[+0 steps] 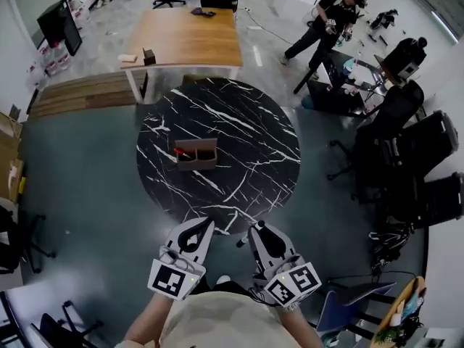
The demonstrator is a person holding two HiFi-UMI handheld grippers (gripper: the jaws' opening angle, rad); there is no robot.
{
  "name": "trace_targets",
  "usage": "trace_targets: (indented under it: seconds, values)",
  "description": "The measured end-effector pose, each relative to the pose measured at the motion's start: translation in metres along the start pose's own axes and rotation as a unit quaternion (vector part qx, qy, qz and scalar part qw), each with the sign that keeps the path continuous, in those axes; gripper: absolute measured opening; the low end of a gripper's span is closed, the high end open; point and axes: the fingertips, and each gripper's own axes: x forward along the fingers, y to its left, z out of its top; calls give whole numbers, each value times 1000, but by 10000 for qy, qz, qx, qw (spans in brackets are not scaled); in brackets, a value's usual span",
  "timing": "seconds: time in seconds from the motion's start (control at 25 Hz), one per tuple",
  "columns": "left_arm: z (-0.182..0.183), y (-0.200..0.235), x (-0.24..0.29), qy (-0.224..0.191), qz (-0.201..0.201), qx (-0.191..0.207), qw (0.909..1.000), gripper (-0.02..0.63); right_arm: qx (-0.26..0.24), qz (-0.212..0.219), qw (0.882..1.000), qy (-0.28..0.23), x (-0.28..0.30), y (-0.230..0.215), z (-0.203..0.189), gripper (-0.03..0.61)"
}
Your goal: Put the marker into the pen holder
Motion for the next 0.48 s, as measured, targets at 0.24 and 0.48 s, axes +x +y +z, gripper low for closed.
trace_targets:
  seconds: [0.24,0.48]
  values:
    - [3,84,47,85,-115,-213,9997,11,-432,-361,9984,49,91,-21,24,78]
    - [-7,149,63,209,381,-249,9987,11,-804,-321,9962,87,166,-40,25,78]
